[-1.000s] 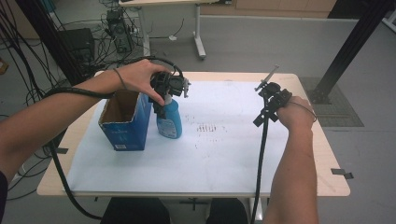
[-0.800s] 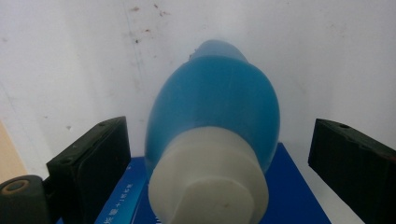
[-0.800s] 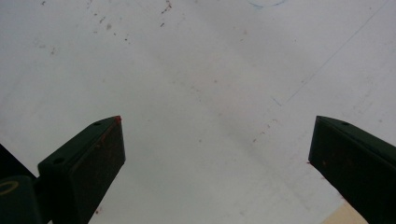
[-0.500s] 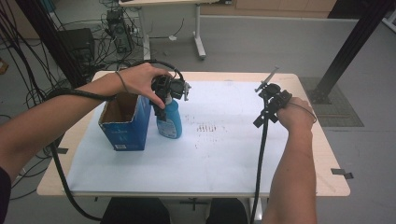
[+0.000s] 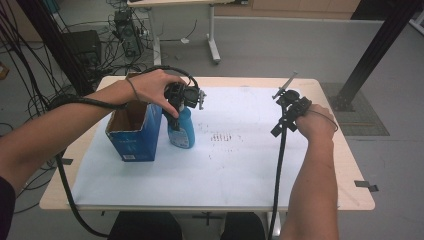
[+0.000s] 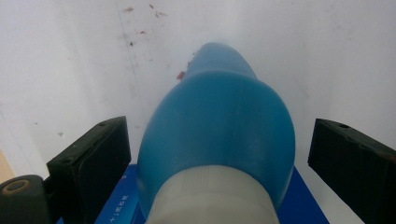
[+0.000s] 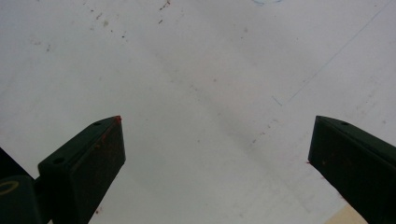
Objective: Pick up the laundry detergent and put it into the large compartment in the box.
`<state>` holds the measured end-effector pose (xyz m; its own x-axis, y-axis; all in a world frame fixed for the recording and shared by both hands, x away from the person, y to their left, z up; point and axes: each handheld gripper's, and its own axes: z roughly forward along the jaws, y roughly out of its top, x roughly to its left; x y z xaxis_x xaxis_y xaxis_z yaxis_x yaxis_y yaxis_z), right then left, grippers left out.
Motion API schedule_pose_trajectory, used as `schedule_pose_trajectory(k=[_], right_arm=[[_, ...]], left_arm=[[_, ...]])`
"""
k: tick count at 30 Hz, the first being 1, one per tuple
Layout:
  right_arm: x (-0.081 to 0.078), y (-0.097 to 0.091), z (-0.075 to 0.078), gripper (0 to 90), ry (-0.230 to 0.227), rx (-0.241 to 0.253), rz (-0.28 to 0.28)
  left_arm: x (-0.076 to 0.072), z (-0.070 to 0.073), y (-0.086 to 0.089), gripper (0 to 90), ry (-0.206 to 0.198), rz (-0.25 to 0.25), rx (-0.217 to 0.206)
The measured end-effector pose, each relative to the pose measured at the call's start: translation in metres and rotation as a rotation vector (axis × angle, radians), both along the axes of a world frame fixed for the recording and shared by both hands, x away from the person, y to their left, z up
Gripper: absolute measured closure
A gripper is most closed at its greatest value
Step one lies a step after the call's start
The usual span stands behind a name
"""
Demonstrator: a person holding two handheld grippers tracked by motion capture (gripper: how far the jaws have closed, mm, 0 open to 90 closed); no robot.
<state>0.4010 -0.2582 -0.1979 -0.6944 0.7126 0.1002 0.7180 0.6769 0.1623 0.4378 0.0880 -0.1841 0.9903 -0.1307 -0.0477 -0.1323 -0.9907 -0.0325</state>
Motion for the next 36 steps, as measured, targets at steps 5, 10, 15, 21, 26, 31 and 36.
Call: schedule_pose_trajectory(k=[5, 10, 15, 21, 26, 31, 36], right_arm=[[0.0001, 0.0006, 0.0002, 3.8, -0.004, 0.001, 0.003], [0.0, -0.0002, -0.0007, 3.8, -0.001, 0.001, 0.0], [-0.0004, 0.0003, 0.0002, 3.7, -0.005, 0.0, 0.003], [0.0, 0.001, 0.0008, 3.8, -0.004, 0.001, 0.003], [0.0004, 0.0005, -0.0004, 3.8, -0.002, 0.005, 0.003], [0.0004, 0.0001, -0.0001, 3.7, -0.004, 0.003, 0.002], [0.0004, -0.0005, -0.0007, 3.8, -0.003, 0.007, 0.001]], left_arm=[[0.0007, 0.0005, 0.0004, 6.2, 0.001, 0.002, -0.003], [0.0012, 0.0012, 0.0019, 6.3, 0.002, 0.006, -0.007], [0.0026, 0.002, 0.0044, 6.3, 0.003, 0.01, -0.011], [0.0017, 0.0041, 0.0042, 6.3, -0.002, 0.011, -0.018], [0.0028, 0.006, 0.0046, 6.3, 0.0, 0.013, -0.025], [0.003, 0.0051, 0.0051, 6.3, 0.002, 0.015, -0.027], [0.0031, 0.0045, 0.0032, 6.4, 0.006, 0.012, -0.023]])
